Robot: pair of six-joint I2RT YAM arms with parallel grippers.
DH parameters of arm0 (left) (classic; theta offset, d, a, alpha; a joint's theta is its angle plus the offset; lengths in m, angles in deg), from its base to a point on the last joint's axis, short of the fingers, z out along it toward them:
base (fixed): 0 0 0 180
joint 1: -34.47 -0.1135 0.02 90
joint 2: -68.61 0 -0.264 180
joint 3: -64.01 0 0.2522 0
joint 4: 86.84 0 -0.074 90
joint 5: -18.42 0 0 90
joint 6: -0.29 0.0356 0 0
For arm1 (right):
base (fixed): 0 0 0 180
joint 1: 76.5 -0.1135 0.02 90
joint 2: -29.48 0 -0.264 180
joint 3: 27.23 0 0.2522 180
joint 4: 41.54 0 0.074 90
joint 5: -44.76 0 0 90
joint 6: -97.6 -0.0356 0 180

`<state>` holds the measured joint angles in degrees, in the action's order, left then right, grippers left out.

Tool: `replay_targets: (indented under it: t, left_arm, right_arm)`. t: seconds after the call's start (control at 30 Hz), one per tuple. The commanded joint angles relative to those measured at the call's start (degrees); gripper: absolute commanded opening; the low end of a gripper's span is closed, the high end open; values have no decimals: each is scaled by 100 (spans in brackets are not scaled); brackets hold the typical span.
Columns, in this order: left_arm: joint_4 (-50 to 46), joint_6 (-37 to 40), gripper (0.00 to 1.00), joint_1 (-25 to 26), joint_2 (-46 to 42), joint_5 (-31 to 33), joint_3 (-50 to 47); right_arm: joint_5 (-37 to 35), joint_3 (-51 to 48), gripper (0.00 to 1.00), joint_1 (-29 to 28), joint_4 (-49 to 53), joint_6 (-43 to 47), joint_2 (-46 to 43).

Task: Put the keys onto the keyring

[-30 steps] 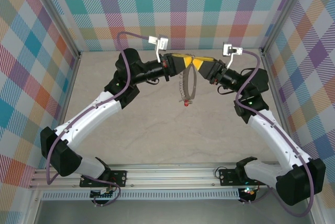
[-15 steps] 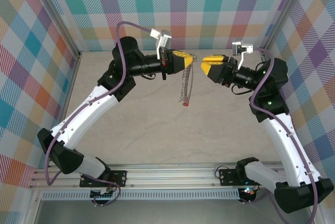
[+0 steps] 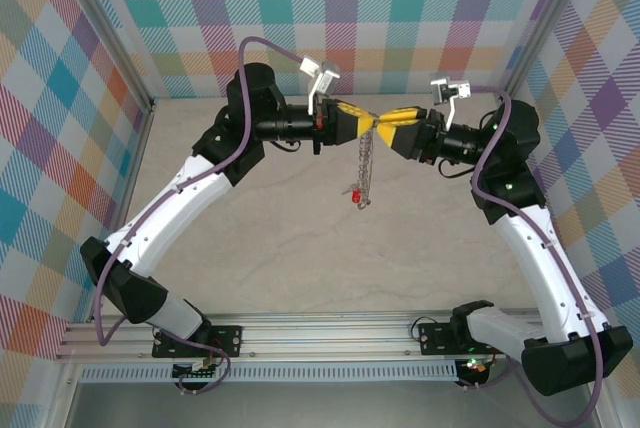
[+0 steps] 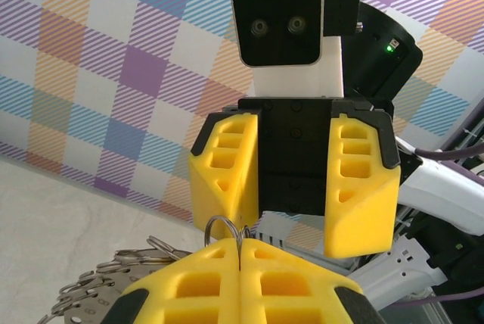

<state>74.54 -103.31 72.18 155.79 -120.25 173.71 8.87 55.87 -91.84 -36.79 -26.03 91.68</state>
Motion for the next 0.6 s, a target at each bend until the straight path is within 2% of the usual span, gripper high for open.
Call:
replay_targets:
  t: [0.0,0.17,0.4,0.57]
  left_arm:
    - [82,103,0,-36,-41,-221,277]
    - [64,116,0,-36,-28,-282,276]
    - [50,130,0,-36,-2,-309,284]
    - [46,124,0,-36,37,-344,329]
  right_arm:
    - [48,84,37,30,-262,-54,58]
    - [112,75,30,30,-342,-136,130]
    - [222,71,10,30,-305,-100,144]
    - [397,97,7,26,-245,-50,157]
